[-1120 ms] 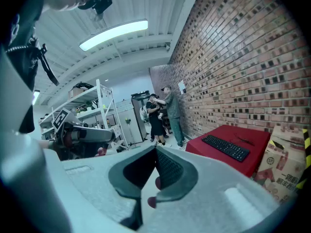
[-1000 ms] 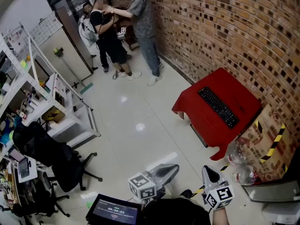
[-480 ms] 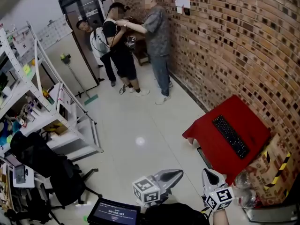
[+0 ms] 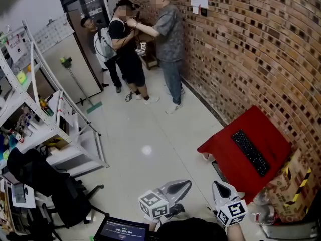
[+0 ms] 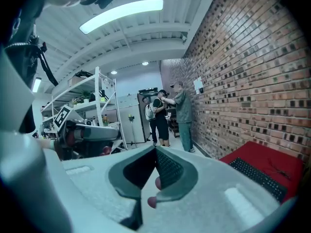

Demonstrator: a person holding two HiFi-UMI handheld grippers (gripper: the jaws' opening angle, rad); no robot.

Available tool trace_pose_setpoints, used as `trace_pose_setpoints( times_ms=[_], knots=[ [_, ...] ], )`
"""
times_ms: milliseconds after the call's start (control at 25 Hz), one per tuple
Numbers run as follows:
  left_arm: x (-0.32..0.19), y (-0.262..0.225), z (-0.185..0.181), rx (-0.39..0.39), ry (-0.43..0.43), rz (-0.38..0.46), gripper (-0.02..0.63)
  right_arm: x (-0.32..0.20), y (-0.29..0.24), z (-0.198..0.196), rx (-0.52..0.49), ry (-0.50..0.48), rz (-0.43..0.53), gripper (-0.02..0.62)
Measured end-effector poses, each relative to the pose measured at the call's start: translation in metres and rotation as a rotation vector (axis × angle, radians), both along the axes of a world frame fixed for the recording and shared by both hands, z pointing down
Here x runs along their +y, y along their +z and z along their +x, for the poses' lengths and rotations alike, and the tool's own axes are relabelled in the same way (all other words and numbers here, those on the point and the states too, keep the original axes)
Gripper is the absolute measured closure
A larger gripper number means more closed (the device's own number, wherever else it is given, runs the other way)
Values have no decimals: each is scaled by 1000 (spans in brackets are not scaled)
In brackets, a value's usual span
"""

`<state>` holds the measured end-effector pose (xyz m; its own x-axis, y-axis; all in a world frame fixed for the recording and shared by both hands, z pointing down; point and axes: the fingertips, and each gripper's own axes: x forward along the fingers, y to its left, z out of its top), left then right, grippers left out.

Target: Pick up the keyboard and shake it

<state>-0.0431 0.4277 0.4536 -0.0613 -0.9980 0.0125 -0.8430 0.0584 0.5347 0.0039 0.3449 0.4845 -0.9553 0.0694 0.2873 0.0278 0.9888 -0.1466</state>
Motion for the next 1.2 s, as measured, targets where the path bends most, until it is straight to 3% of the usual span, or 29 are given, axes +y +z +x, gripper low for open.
trace_pose_setpoints(
  times_ms=[360,640,960,1200],
  knots=[
    [-31,16,-25,30,14,-41,591,-31,18,-20,40,40,-39,606],
    [-77,10,-61,-9,30,-69,591,-78,13,-55,10,65,-62,606],
    [-173,18,-89,-25,167,-106,590,-171,15,-68,-18,227,-91,606],
    [-247,19,-96,-45,261,-138,590,-241,9,-57,-62,365,-96,606]
  ],
)
